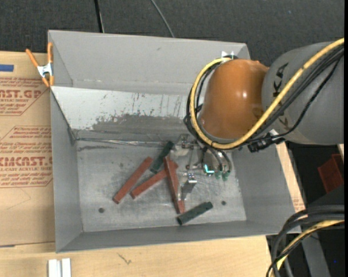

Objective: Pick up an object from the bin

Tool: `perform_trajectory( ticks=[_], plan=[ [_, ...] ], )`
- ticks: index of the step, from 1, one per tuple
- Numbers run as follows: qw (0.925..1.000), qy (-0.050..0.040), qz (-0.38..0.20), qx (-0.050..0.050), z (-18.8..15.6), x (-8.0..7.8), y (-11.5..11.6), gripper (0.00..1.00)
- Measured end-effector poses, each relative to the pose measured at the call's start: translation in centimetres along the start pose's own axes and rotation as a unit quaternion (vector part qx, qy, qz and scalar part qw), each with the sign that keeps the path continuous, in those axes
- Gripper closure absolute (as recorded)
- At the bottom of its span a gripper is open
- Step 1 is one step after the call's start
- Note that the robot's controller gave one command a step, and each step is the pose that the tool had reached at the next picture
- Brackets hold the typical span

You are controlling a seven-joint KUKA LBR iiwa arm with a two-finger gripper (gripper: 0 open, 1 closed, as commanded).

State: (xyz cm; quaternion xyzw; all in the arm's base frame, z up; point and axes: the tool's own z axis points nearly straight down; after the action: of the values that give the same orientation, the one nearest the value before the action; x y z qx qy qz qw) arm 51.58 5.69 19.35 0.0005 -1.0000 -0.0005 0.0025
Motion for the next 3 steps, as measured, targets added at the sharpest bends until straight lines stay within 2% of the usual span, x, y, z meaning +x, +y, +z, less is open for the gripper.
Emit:
perform_trajectory(
  ticks=[1,2,3],
  plan=[
    [1.0,-0.0029,0.0,0.0,-0.3,-0.1,0.0,0.0],
    [0.9988,-0.0053,-0.049,0.001,5.6,-2.5,2.4,0.0],
    [0.9963,-0.0014,-0.086,0.001,6.9,-3.1,3.7,0.0]
  ],
)
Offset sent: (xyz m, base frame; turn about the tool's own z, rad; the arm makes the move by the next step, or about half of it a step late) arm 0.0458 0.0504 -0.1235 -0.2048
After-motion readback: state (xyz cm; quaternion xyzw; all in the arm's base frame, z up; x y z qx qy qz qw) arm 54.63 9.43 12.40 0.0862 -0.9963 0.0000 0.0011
